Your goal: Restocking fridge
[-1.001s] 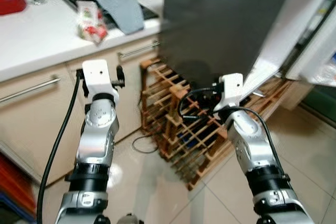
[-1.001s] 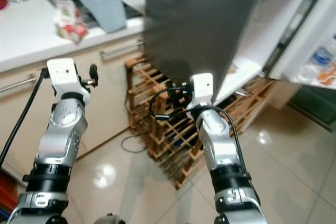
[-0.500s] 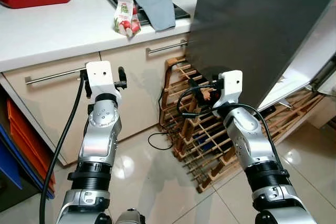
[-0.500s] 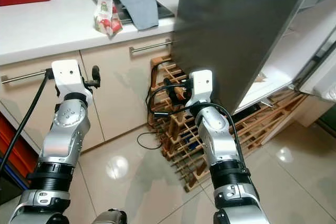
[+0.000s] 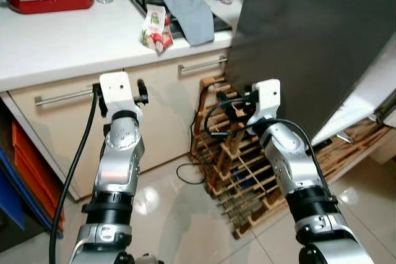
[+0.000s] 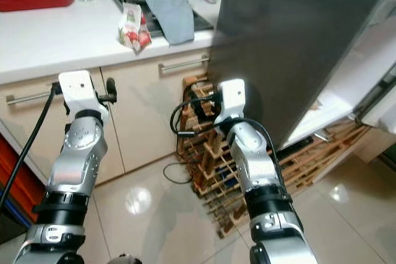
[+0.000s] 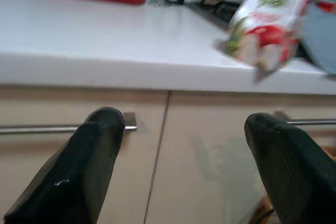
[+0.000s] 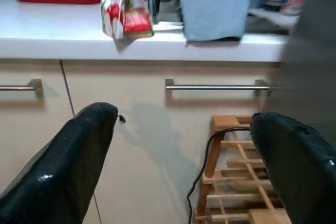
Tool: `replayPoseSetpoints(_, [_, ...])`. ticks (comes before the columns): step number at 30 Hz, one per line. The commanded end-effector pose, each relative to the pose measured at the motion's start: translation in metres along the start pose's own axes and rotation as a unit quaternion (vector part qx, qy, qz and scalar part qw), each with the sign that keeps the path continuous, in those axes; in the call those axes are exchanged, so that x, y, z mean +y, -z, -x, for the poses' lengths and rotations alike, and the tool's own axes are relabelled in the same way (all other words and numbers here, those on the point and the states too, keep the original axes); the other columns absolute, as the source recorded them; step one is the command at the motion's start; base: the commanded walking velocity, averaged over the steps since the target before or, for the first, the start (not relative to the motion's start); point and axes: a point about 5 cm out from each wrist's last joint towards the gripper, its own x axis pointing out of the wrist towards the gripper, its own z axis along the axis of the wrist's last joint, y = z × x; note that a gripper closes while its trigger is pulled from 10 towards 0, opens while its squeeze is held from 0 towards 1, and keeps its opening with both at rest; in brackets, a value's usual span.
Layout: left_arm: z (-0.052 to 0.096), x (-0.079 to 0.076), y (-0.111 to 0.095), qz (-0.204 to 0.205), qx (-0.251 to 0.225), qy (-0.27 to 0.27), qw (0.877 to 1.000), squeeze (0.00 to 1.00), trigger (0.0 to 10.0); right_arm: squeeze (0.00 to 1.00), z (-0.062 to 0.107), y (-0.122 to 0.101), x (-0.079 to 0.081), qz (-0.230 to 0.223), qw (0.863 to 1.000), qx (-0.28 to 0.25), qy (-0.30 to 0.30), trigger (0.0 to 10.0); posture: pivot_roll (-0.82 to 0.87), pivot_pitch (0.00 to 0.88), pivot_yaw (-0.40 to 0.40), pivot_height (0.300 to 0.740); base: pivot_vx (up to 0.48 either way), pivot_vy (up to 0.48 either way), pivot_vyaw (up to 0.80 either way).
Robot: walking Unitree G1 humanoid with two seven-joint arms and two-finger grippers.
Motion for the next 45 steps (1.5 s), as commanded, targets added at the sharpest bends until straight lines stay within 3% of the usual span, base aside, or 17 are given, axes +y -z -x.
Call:
replayPoseSetpoints(1, [-0.001,-0.003,-0.011,0.014,-0.034,0.000,0.999,0.00,10.0,0.19,-0.001,-0.004,-0.003,0.006,1.000,-0.006,0.002,10.0,-0.02,0.000,-0.079,0.740,0.000,0.000,0.48])
replayPoseSetpoints(3, [0.000,-0.009,-0.021,0.000,-0.061,0.016,0.998,0.00,10.0,0.20,-0.002,-0.004,-0.003,0.007,1.000,-0.007,-0.001,10.0,-0.02,0.000,-0.081,0.740,0.000,0.000,0.47])
replayPoseSetpoints(11, [0.001,-0.021,-0.022,-0.006,-0.058,0.056,0.997,0.00,10.0,0.21,-0.003,-0.008,-0.004,0.009,1.000,-0.017,0.005,10.0,-0.02,0.000,-0.074,0.740,0.000,0.000,0.46])
replayPoseSetpoints(15, [0.003,-0.027,-0.028,-0.019,-0.083,0.074,0.994,0.00,10.0,0.22,-0.003,-0.012,-0.005,0.023,0.999,-0.024,-0.001,10.0,-0.02,0.000,-0.066,0.740,0.000,0.000,0.44])
replayPoseSetpoints(23, [0.003,-0.028,-0.028,-0.027,-0.082,0.081,0.993,0.00,10.0,0.22,-0.003,-0.012,-0.007,0.009,0.999,-0.033,0.013,10.0,-0.03,0.000,-0.054,0.740,0.000,0.000,0.44])
replayPoseSetpoints(26, [0.003,-0.028,-0.026,-0.030,-0.078,0.097,0.992,0.00,10.0,0.13,-0.004,-0.011,-0.012,0.023,0.998,-0.030,0.048,10.0,-0.03,0.000,-0.052,0.740,0.150,0.000,0.28])
replayPoseSetpoints(31, [0.003,-0.026,-0.034,-0.036,-0.103,0.093,0.990,0.00,10.0,0.10,-0.003,-0.026,-0.016,0.038,0.994,-0.075,0.066,10.0,-0.03,0.000,-0.049,0.740,0.450,0.000,0.00])
replayPoseSetpoints(36, [0.003,-0.029,-0.044,-0.045,-0.132,0.099,0.985,0.00,10.0,0.11,-0.009,-0.061,-0.022,0.030,0.988,-0.135,0.074,10.0,-0.03,0.000,-0.043,0.740,0.467,0.000,0.00])
replayPoseSetpoints(45, [0.002,-0.029,-0.046,-0.043,-0.136,0.102,0.985,0.00,10.0,0.11,-0.014,-0.078,-0.026,0.040,0.984,-0.157,0.078,10.0,-0.03,0.000,-0.039,0.740,0.469,0.000,0.00])
